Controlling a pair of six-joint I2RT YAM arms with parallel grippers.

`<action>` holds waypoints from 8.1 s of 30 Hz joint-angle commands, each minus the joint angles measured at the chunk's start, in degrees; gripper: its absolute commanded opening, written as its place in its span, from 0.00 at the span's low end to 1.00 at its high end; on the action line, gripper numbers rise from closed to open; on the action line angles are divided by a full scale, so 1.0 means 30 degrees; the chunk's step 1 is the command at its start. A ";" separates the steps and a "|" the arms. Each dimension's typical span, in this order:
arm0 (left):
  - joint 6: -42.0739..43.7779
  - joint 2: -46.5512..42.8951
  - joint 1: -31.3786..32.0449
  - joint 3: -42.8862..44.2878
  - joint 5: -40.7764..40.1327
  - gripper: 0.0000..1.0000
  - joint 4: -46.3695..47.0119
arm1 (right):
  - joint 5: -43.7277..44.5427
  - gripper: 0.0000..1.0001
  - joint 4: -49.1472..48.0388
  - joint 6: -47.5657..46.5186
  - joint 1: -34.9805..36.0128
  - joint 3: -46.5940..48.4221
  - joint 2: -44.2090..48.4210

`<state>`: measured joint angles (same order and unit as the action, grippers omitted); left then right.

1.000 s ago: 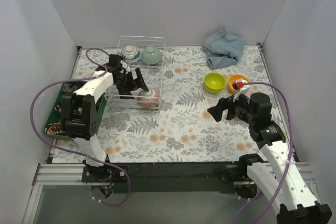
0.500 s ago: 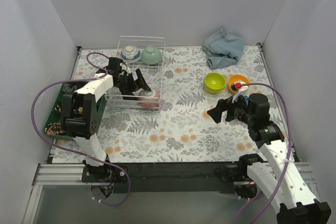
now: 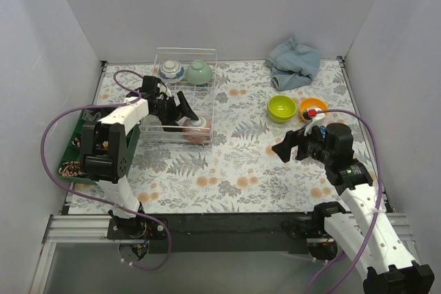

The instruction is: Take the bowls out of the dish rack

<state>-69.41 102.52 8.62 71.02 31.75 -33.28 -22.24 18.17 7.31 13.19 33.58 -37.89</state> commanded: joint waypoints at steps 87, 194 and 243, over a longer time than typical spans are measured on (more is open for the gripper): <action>2.5831 -1.0677 2.0328 -0.4222 -1.7028 0.37 0.9305 | -1.2742 0.95 0.1528 -0.4954 0.2779 0.9138 -1.0132; -0.3290 -1.1238 1.2598 -0.1296 -1.7087 0.98 0.1571 | 0.3086 0.86 0.1265 0.1079 -0.0588 0.4511 -0.3193; -1.2431 -1.2787 0.9433 -0.5632 -0.8589 0.98 -0.4729 | 0.3428 0.96 0.0739 -0.0649 0.3894 0.2545 -0.1433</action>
<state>-101.89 66.65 37.45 51.70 5.58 -43.99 -11.75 22.15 7.05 24.62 40.58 -42.68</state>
